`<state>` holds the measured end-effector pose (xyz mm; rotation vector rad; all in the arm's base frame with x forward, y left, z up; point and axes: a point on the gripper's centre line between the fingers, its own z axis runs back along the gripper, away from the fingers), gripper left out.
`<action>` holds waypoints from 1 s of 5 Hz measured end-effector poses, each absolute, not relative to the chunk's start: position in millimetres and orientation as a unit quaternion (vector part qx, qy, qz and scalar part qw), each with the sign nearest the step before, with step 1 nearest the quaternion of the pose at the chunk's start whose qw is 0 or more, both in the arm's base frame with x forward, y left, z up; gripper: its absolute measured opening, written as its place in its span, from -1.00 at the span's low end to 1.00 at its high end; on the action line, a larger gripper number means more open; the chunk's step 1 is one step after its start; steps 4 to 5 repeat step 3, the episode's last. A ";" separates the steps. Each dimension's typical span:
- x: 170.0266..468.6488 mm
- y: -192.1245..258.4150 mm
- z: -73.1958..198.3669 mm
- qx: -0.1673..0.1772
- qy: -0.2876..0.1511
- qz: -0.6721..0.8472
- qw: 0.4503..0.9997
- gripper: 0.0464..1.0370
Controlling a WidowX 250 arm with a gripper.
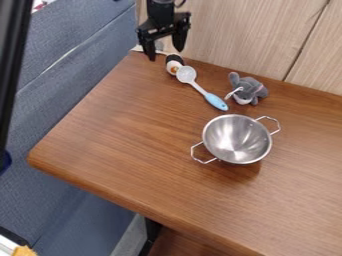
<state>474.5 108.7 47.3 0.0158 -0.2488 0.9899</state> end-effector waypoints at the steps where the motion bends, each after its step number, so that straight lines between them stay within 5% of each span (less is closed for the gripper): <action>1: 459.9 105.0 71.4 -0.003 -0.140 0.479 0.867 0.92; 5: 449.2 98.9 82.4 -0.014 -0.140 0.471 0.871 0.93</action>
